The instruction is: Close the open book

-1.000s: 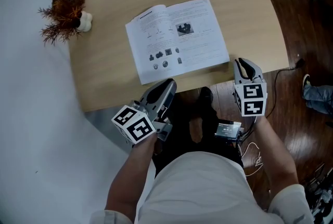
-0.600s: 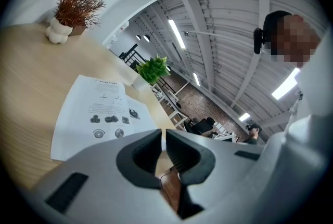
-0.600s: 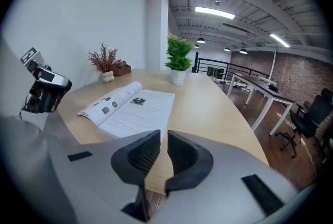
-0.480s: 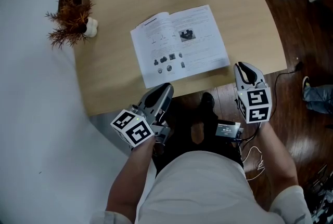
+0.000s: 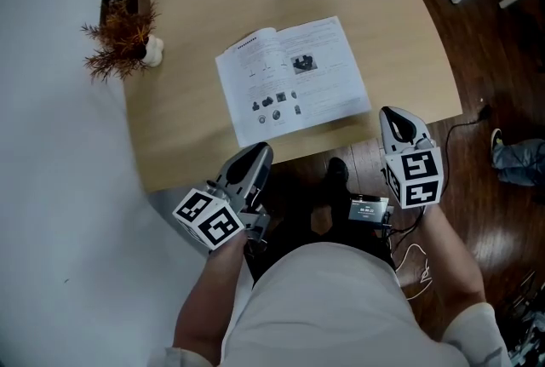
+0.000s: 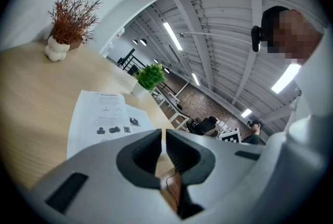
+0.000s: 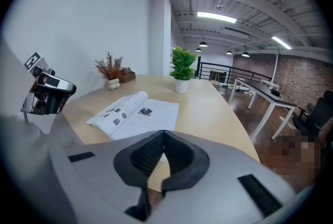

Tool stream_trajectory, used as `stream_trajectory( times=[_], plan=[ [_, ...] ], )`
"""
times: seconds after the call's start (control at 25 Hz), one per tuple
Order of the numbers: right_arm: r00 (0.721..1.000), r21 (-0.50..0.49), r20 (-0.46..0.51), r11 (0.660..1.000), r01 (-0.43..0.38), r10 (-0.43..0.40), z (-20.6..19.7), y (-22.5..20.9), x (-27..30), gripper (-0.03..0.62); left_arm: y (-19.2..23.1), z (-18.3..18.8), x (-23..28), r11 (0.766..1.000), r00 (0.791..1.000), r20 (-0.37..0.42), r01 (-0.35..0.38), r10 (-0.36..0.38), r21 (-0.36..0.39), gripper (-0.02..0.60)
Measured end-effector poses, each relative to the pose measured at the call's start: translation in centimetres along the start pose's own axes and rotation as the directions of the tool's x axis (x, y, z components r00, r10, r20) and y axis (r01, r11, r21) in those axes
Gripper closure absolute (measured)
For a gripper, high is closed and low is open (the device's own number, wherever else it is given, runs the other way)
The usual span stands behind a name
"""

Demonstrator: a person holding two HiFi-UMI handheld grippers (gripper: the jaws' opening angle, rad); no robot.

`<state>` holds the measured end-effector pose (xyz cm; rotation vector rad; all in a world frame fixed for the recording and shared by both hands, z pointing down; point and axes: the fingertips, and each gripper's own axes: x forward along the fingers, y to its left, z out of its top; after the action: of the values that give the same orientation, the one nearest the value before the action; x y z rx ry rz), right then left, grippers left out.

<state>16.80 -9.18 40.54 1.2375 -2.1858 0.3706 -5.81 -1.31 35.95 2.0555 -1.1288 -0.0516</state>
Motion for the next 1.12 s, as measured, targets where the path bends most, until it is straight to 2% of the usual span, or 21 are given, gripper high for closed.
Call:
stream_trajectory(
  times=[0.48, 0.92, 1.12],
  plan=[
    [0.998, -0.079, 0.052, 0.996, -0.036, 0.040, 3.8, 2.3, -2.7, 0.591, -2.4, 2.2, -2.0, 0.998, 0.999, 0.031, 0.023, -0.025, 0.061, 0.580],
    [0.993, -0.096, 0.067, 0.991, -0.091, 0.097, 5.2, 3.7, -5.0, 0.591, -5.9, 2.9, -3.4, 0.991, 0.997, 0.031, 0.071, -0.075, 0.116, 0.581],
    [0.986, -0.084, 0.076, 0.986, -0.142, 0.148, 6.3, 4.4, -6.7, 0.592, -7.6, 3.2, -3.9, 0.985, 0.995, 0.024, 0.094, -0.099, 0.148, 0.581]
  ],
)
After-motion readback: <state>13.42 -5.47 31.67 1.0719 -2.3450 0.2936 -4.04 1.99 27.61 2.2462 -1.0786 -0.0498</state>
